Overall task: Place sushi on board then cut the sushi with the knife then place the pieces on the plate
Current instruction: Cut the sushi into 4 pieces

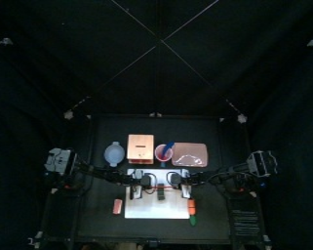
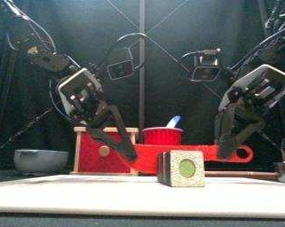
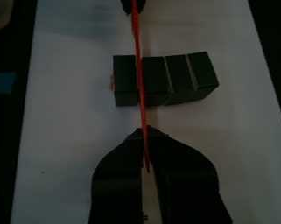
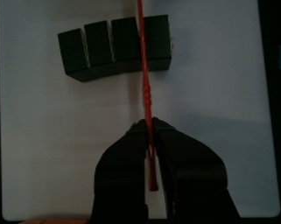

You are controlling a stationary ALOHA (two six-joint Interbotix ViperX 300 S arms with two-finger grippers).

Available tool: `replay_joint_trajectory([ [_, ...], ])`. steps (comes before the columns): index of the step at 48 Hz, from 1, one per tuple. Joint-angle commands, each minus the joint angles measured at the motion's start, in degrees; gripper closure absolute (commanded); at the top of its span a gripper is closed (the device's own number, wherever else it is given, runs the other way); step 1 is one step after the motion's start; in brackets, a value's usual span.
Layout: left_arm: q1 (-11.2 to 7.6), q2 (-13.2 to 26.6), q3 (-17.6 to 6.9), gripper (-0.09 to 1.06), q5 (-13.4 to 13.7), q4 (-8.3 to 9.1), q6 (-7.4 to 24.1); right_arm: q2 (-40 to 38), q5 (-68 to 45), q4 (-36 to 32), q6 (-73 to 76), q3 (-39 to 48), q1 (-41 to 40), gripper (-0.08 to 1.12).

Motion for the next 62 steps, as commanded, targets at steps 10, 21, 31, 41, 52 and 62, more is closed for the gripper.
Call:
replay_joint_trajectory([
  [10, 0.62, 0.18, -1.76, 0.56, 3.08, 0.53, 0.26, 1.14, 1.41, -0.26, -0.09, -0.79, -2.02, 0.66],
  [21, 3.69, 0.0, -2.29, 0.56, 3.96, 3.34, 0.26, -0.88, 2.55, -2.55, -0.09, -0.79, -5.63, 0.66],
  [31, 4.75, -0.18, -2.46, 0.56, 3.96, 4.92, 0.26, -1.23, 3.43, -2.99, -0.09, -1.32, -6.42, 0.66],
  [41, 4.31, -2.81, -2.72, 0.56, 4.31, 5.1, 0.18, -3.08, 6.77, -2.72, -0.09, -3.16, -5.89, 0.66],
  [52, 0.7, -7.91, -2.46, 0.56, 4.92, 5.54, 0.18, -6.86, 9.58, -1.32, 0.0, -5.01, -2.11, 0.66],
  [62, -3.08, -7.21, -2.64, 0.56, 4.83, 5.54, 0.0, -8.26, 9.58, 1.05, 0.0, -4.66, -0.35, 0.66],
])
